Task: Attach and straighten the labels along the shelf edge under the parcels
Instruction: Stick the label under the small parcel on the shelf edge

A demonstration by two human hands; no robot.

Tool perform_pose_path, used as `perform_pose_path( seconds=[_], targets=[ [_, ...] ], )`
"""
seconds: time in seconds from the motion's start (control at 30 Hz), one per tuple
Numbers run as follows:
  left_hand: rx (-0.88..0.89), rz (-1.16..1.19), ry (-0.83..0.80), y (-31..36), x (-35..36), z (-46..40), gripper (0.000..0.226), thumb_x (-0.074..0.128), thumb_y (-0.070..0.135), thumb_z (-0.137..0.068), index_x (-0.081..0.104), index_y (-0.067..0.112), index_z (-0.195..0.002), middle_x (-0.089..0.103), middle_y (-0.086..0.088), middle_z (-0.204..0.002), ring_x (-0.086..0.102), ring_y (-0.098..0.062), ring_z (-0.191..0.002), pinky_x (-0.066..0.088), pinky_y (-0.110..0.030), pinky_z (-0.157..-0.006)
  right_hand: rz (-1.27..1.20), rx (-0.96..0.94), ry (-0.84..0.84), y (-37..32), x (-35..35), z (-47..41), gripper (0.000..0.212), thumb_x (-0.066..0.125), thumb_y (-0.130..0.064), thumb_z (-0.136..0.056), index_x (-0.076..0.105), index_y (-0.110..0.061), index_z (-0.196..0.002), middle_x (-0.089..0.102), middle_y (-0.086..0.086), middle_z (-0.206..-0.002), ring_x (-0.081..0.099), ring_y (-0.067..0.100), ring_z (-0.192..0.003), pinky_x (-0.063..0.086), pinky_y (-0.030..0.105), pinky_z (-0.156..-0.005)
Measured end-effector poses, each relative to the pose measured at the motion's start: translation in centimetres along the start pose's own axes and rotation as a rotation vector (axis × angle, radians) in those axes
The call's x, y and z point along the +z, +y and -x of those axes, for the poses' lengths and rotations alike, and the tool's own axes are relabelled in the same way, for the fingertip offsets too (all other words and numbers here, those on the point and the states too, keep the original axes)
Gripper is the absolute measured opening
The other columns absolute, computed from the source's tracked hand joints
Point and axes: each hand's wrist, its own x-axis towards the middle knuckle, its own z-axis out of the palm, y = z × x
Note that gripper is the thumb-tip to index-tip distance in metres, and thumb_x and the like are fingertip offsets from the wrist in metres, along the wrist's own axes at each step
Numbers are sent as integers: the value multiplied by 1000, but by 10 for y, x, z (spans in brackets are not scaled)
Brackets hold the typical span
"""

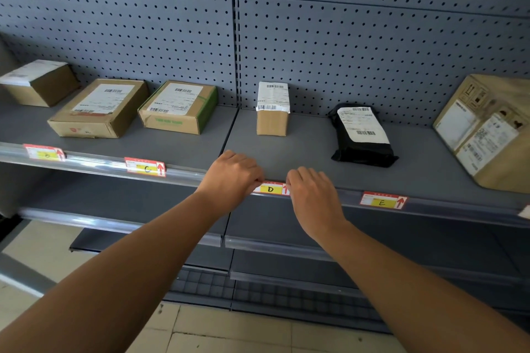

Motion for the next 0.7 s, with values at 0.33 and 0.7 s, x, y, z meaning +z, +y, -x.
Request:
perform_pose_path(
  seconds=[0.33,0.7],
  targets=[
    [-16,-51,26,7,1,-1,7,68,18,-85,70,22,-80,63,2,-75,59,-23,-69,45,-37,-68,-7,6,-49,6,-7,1,26,78,-8,-80,54,-18,-87,55,0,-79,52,19,-71,46,34,-66],
    [-7,-84,-118,13,-13,-1,15,80,9,-70,69,19,-74,62,-4,-74,59,-28,-68,37,-33,-67,-19,-90,126,7,-6,1,11,60,-1,-86,57,-7,-78,52,10,-68,53,34,-58,46,47,-53]
  ],
)
